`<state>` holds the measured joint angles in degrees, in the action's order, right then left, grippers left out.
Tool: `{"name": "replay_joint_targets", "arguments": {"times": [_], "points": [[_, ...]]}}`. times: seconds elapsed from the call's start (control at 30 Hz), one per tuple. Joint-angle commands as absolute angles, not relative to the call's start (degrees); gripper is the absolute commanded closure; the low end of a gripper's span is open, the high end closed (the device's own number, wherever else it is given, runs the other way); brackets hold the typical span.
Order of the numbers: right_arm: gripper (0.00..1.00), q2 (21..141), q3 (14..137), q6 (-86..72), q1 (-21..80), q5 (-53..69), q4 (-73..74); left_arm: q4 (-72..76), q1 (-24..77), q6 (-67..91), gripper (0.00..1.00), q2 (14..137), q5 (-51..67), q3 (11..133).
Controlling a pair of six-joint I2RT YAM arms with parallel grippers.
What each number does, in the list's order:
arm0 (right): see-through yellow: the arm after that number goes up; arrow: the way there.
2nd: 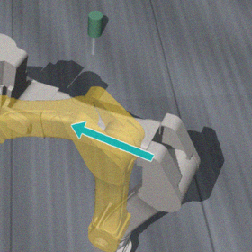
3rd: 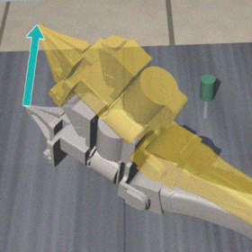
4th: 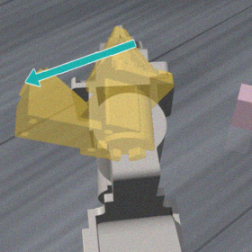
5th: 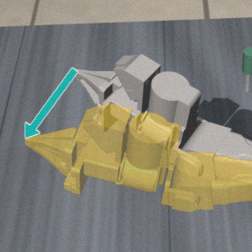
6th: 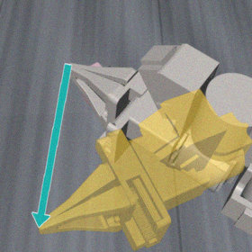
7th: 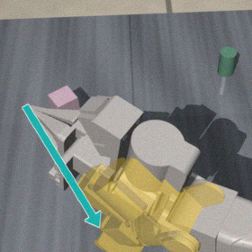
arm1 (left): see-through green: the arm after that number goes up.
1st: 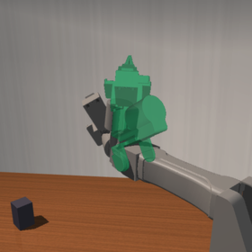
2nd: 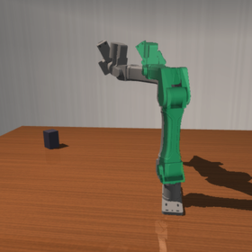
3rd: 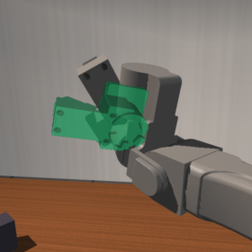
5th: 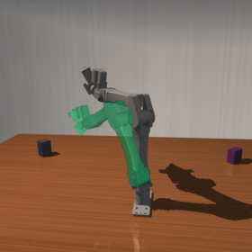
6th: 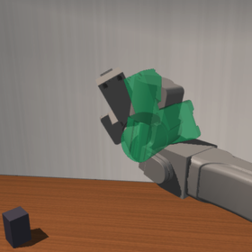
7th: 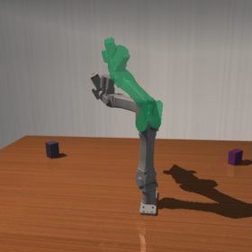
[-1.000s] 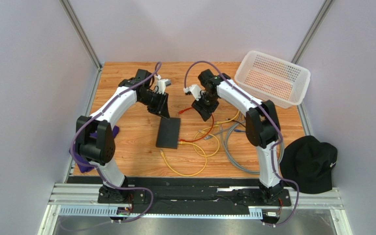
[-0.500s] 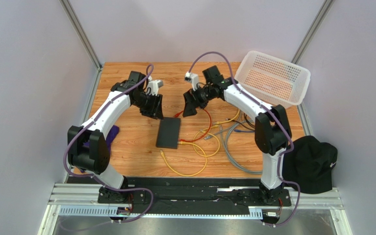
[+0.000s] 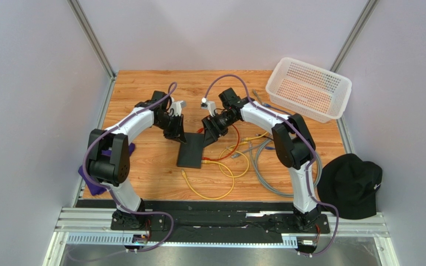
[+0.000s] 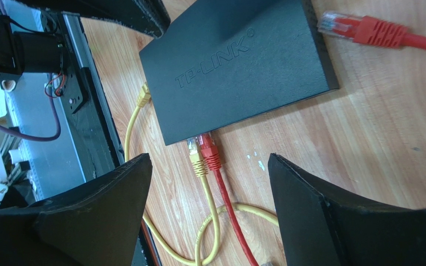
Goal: Pull the plug from the switch port
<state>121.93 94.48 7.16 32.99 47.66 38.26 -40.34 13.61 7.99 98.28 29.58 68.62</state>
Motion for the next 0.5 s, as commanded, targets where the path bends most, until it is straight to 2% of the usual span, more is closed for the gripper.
{"name": "replay_joint_targets", "arguments": {"times": [0.0, 0.47], "points": [[0.22, 123.13, 94.66, 9.4, 33.57, 51.5, 37.53, -38.32, 14.67, 7.47, 1.0, 100.28, 32.87, 69.43], [0.33, 128.75, 95.09, 7.03, 33.66, 56.6, 37.35, -39.99, 16.08, 5.37, 1.0, 106.61, 29.1, 68.55]]}}
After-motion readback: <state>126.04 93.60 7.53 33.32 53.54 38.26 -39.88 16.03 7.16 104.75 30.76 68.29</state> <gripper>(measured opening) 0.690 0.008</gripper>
